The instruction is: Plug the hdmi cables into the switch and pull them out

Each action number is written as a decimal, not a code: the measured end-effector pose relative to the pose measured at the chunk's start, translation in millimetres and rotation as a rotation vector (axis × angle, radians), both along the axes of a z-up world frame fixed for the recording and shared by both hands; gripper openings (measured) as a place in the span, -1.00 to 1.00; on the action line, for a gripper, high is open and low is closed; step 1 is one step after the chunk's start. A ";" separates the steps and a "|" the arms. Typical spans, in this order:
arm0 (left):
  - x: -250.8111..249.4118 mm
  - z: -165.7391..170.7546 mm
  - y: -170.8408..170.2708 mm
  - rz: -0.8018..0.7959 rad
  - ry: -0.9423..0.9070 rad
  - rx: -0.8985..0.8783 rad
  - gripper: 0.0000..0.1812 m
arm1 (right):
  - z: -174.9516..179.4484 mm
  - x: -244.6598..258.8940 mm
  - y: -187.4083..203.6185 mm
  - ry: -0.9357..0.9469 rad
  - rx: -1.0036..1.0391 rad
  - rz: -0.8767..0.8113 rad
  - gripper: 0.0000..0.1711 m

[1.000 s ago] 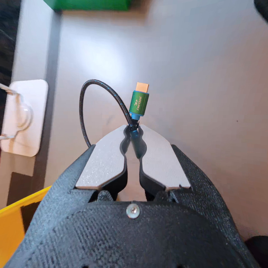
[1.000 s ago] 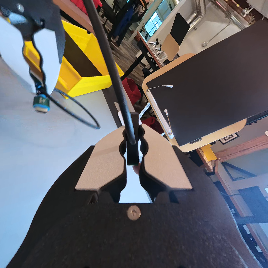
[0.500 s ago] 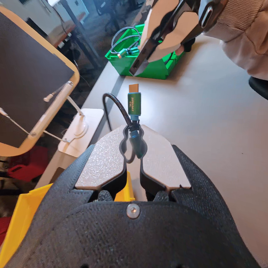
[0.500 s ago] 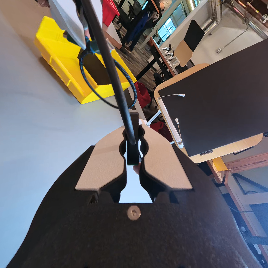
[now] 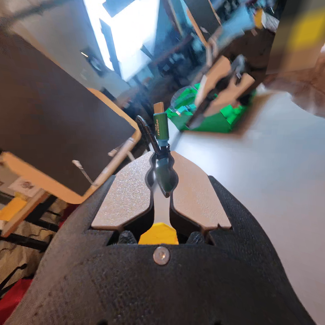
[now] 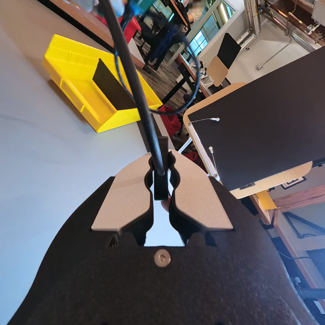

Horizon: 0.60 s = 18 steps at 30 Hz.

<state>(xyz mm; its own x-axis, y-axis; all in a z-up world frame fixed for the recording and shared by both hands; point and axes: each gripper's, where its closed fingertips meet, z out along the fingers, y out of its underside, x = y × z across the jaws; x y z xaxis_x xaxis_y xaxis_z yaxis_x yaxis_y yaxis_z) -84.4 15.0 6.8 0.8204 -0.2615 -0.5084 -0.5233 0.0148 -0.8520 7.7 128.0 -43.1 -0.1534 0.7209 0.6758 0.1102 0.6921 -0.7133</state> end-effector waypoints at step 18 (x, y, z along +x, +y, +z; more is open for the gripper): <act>-49.0 -28.2 22.3 0.285 0.020 -0.078 -0.87 | 12.8 1.7 -8.1 0.060 -0.006 0.026 -0.83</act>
